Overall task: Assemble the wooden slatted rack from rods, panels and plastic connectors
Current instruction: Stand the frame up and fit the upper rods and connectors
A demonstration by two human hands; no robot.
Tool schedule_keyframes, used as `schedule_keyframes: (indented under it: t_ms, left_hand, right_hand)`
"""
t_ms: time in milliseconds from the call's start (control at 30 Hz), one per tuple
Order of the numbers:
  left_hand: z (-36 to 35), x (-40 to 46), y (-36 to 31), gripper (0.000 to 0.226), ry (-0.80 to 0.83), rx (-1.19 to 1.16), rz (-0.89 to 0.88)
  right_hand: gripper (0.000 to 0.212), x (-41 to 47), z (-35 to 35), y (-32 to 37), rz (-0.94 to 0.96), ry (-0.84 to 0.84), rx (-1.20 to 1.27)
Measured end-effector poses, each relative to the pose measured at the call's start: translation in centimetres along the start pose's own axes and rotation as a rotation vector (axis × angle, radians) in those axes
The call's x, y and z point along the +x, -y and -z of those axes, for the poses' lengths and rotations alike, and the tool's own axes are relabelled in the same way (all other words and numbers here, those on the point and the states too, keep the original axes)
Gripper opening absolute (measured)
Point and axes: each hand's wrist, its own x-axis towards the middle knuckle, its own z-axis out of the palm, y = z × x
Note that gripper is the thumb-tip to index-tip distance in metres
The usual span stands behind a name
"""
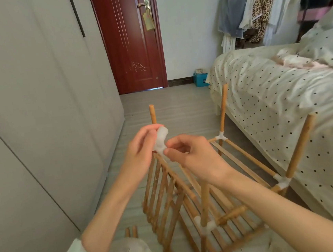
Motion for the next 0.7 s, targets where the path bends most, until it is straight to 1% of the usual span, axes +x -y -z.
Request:
schedule_keyframes:
  t_ms: [67, 133, 233, 333, 433, 500, 567, 600, 633, 700]
  left_hand:
    - [-1.1, 0.4, -0.5, 0.031, 0.061, -0.004, -0.013]
    - [-2.3, 0.8, -0.9, 0.027, 0.113, -0.005, -0.037]
    - [-3.9, 1.2, -1.4, 0.022, 0.142, -0.054, -0.054]
    - [-5.0, 1.0, -1.2, 0.021, 0.118, -0.147, -0.022]
    - [-5.9, 0.6, -0.5, 0.020, 0.067, -0.312, 0.079]
    - [-6.4, 0.5, -0.3, 0.019, 0.062, -0.361, 0.108]
    - [-6.8, 0.5, -0.3, 0.024, 0.084, -0.353, 0.098]
    - [-6.9, 0.6, -0.4, 0.027, 0.091, -0.346, 0.090]
    - [-7.0, 0.6, -0.4, 0.028, 0.093, -0.343, 0.083]
    - [-6.9, 0.5, -0.5, 0.027, 0.091, -0.341, 0.075]
  right_hand:
    - [0.015, -0.7, 1.1, 0.2, 0.013, -0.022, 0.003]
    - [0.020, -1.2, 2.1, 0.2, 0.026, -0.062, 0.001]
    - [0.019, -1.2, 4.0, -0.4, 0.015, -0.151, 0.083]
    - [0.011, -1.3, 5.5, -1.7, -0.025, -0.183, 0.211]
    - [0.018, -1.8, 5.5, -3.8, -0.057, -0.180, 0.305]
    - [0.031, -2.1, 5.5, -4.6, -0.055, -0.183, 0.381]
    - [0.050, -2.2, 5.8, -4.8, -0.022, -0.171, 0.404]
    - [0.054, -2.3, 6.1, -4.8, 0.003, -0.162, 0.404]
    - [0.052, -2.4, 6.2, -4.7, 0.030, -0.150, 0.415]
    - [0.035, -2.5, 6.4, -4.4, 0.070, -0.118, 0.455]
